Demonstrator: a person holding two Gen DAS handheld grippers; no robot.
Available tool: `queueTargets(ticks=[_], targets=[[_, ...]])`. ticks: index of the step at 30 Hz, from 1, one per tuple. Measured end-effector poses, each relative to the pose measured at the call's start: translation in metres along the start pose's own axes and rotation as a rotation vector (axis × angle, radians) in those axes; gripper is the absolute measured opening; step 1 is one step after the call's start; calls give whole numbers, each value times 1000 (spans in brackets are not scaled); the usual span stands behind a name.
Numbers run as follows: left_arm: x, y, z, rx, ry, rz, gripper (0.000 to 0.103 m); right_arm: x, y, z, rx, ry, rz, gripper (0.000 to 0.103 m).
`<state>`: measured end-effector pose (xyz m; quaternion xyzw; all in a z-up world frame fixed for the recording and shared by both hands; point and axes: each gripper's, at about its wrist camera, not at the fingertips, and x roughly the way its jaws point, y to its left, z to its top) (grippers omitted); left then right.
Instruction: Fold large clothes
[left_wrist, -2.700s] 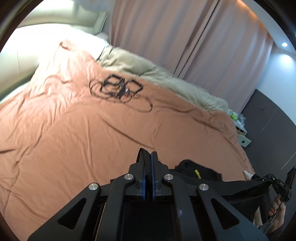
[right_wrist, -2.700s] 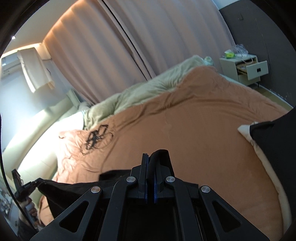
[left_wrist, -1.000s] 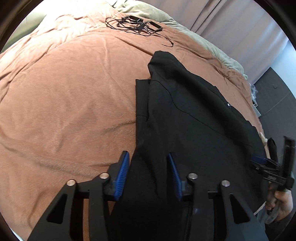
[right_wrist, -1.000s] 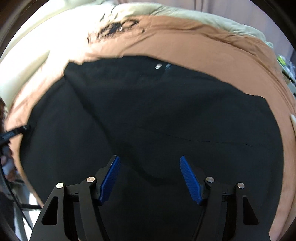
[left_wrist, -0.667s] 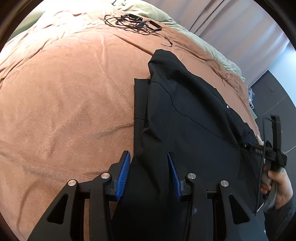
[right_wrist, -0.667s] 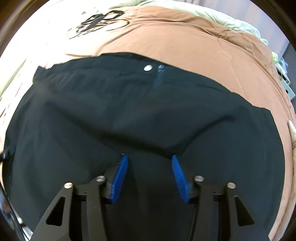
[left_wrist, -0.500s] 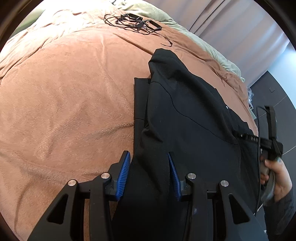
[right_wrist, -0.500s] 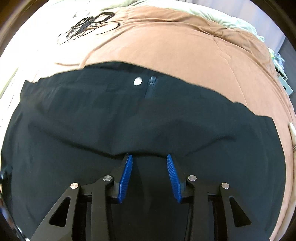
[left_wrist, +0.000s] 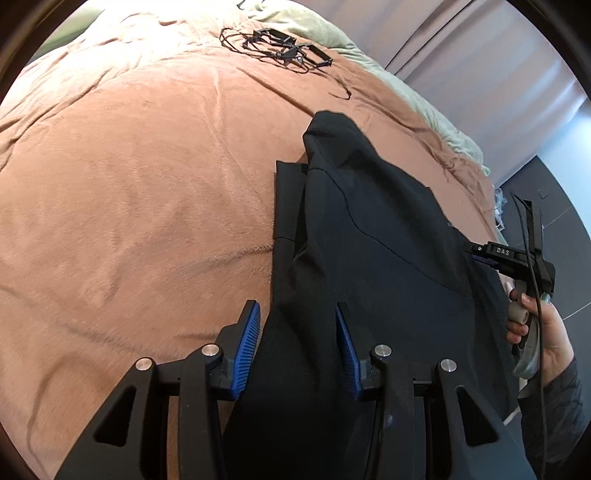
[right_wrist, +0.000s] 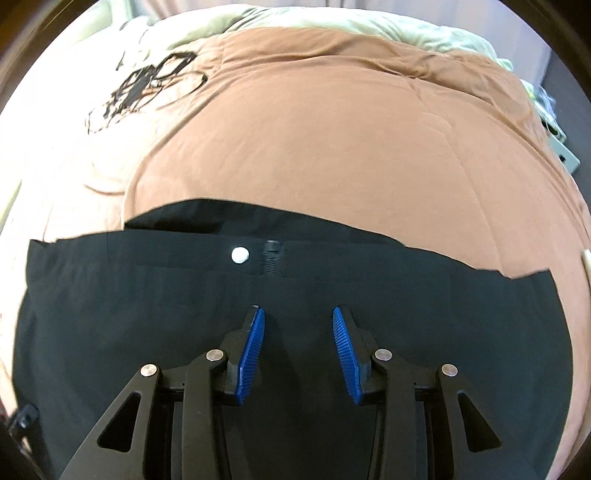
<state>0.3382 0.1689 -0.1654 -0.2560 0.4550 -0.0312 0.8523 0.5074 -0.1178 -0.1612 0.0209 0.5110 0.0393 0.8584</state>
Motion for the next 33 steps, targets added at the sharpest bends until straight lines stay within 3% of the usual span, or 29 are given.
queueTargets(ticks=[7,9,10,17,19,33], targets=[[-24,13,-14,-62,-2,-32,44,-52,1,-37,-39,-43,73,38],[-29,15,-20,-74,-4,-34,64,-63,1,-54,-45,-37,102,38],[-33,18,-26,-84,-8,-41,68,-69,1,-66,-48,-33,124,38],[-47,31,-50,-132,6,-70,72,-100,4,-128,-86,-34,206,35],[-50,35,-57,-147,4,-90,79,-108,7,-148,-101,-39,217,34],[-43,36,-77,-171,50,-147,80,-127,13,-244,-79,-23,278,25]])
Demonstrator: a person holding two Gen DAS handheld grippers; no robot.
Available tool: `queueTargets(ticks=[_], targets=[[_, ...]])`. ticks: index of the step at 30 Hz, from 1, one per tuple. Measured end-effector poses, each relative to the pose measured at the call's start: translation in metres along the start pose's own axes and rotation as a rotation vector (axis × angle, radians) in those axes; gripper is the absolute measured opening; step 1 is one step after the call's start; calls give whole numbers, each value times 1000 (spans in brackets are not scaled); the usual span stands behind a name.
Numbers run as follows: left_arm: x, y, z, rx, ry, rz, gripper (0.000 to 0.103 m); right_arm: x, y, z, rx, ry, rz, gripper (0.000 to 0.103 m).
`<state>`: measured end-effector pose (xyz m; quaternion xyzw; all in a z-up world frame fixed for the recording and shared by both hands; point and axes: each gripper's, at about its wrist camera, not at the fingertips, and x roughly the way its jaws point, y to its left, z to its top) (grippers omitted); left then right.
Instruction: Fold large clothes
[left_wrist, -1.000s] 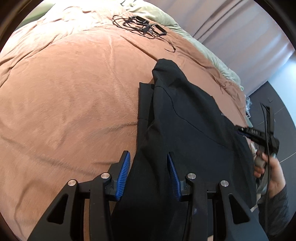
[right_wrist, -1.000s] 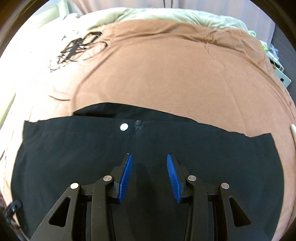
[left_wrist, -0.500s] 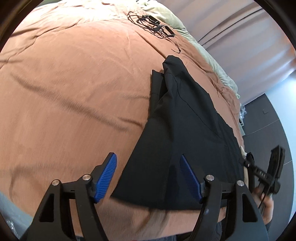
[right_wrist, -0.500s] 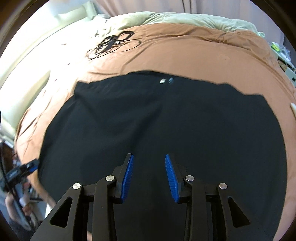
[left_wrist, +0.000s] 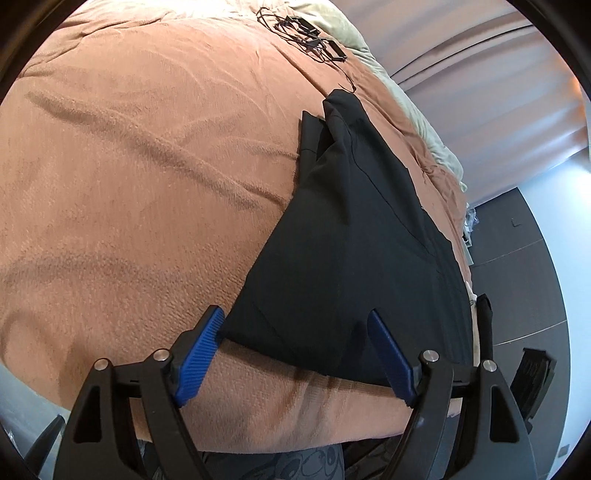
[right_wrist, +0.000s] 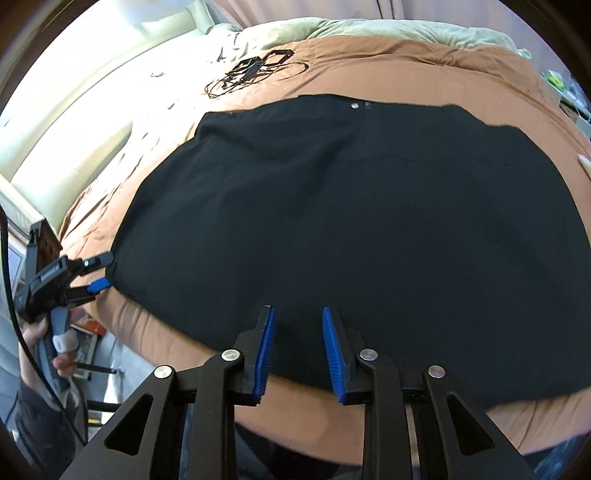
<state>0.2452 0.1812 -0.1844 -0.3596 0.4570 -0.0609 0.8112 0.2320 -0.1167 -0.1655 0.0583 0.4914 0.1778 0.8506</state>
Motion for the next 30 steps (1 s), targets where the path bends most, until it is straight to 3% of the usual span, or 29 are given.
queueTargets(ticks=[5,10,12,16,21,23,30], targets=[[7,6,3,-35,-25,-28,80,0,8,-13,0,10,33,25],[20,-9,7,-11,-26,-37,80,18,2,-14,24,30,0,25],[24,-12,6,-10,-13,-65,66,26,-1,-15,29,36,-15,25],[28,-10,6,-12,-11,-80,63,35,-6,-9,53,30,-42,25],[28,-4,10,-44,-19,-90,46,49,-8,14,72,22,-81,25],[28,-3,9,-51,-23,-90,43,54,-9,25,73,20,-90,25],[27,-2,6,-55,-43,-74,38,72,-38,65,155,13,-94,1]])
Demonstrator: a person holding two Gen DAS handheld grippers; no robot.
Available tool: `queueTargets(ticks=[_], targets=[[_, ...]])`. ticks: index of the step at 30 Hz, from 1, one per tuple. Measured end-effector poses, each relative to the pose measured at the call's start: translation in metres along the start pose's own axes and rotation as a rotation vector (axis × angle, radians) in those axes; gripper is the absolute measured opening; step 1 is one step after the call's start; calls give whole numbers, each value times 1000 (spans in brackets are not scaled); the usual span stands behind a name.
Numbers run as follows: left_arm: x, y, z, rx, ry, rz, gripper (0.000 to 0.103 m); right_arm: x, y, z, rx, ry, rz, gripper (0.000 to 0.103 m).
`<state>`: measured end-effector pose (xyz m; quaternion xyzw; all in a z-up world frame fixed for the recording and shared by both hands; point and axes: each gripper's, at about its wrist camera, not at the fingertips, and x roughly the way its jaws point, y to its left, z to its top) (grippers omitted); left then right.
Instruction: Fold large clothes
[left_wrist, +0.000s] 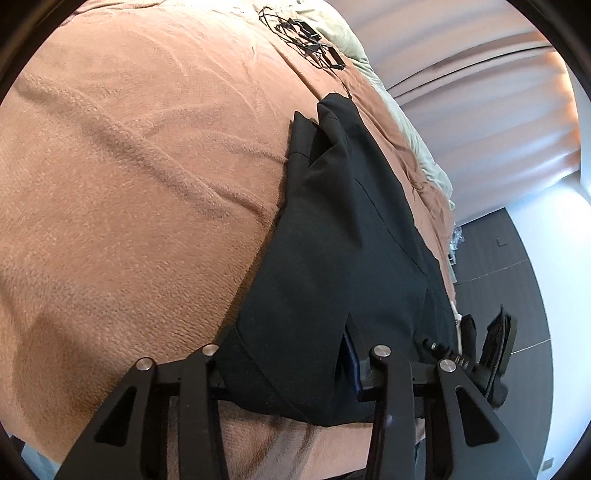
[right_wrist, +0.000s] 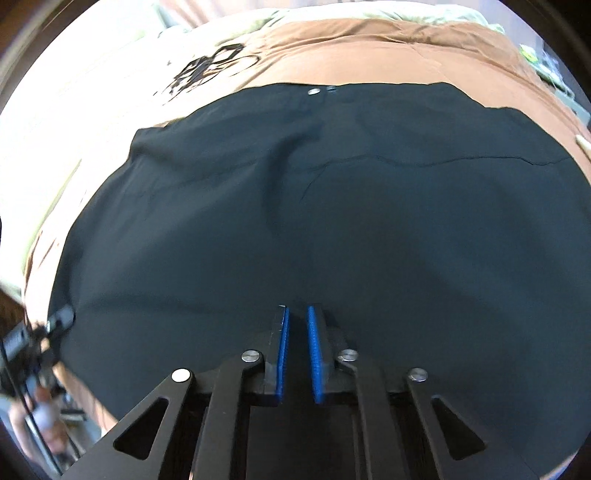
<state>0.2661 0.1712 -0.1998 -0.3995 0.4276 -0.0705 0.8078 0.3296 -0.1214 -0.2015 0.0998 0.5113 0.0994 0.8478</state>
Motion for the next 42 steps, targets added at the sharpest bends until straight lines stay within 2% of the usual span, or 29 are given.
queueTargets(ticks=[1,3,6,13,19,26,31,34,38,41,42], targets=[[1,-1,0,-1,-2,2,36,2,-2,5,8,0,3,0],[-1,-2,0,-9,-1,-14,26,5,-8,18,32,-2,26,0],[-5,-13,1,13,-8,-8,19,3,-17,28,72,12,75,0],[-34,-58,11,77,-54,-93,17,-40,-24,14,71,-51,134,3],[-51,-111,13,168,-78,-160,16,-67,-16,-22,46,-65,211,3],[-58,-172,10,272,-82,-229,16,-52,-14,-59,51,-20,252,3],[-51,-216,-4,368,-54,-228,15,-28,-19,-76,81,-9,272,3],[-44,-245,-12,420,-36,-235,15,-27,-15,-81,62,-20,269,1],[-44,-278,-32,479,-17,-239,15,-32,-22,-82,87,-17,311,1],[-36,-303,-40,520,-1,-239,15,-45,-35,-86,108,-37,343,5],[-32,-312,-44,535,7,-238,15,-50,-40,-90,115,-45,342,10]])
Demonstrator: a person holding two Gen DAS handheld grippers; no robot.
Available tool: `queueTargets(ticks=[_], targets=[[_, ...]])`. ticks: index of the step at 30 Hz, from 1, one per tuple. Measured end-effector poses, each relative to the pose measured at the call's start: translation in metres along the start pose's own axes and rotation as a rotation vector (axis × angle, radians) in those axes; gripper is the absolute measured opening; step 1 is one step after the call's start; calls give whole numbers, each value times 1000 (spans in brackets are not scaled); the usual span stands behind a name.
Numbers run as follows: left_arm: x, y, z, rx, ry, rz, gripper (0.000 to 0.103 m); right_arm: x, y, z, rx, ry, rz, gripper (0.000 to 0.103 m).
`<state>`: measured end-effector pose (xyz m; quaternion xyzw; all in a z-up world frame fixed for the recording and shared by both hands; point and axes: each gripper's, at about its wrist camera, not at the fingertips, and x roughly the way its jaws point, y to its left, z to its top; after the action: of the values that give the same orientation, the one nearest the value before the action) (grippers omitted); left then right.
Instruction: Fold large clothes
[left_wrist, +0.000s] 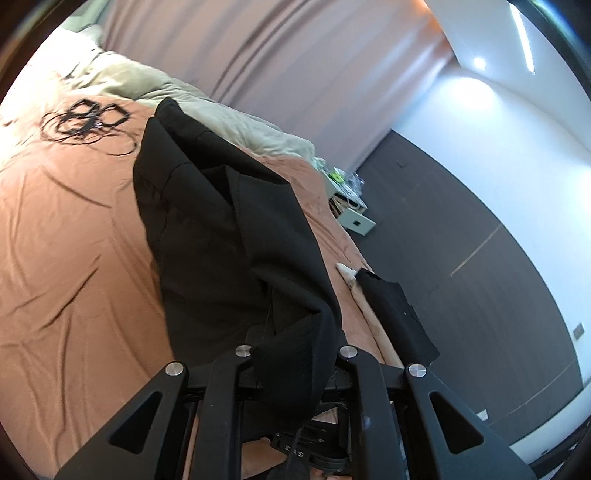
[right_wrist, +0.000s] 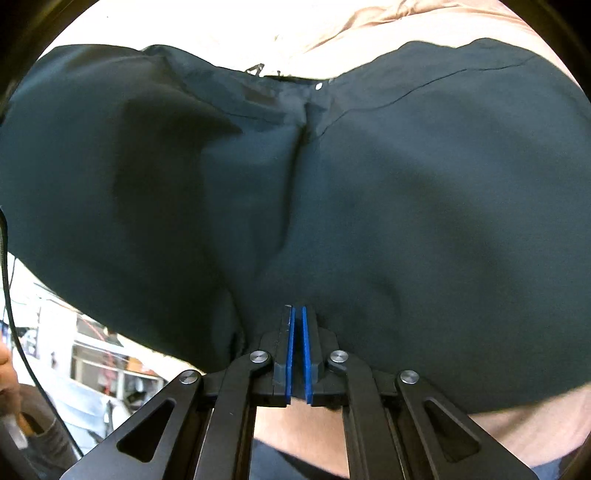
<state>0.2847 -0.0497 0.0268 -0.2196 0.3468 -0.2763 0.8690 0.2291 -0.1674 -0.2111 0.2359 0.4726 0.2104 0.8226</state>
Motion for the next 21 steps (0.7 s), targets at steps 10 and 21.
queueTargets(ticks=[10,21], targets=[[106,-56,-9,74,168,6,15,-91,-65,-18,116,-154,11,13],[222,-87,-56,125,427,59,21,-152,-138,-42,278,-255,-55,38]])
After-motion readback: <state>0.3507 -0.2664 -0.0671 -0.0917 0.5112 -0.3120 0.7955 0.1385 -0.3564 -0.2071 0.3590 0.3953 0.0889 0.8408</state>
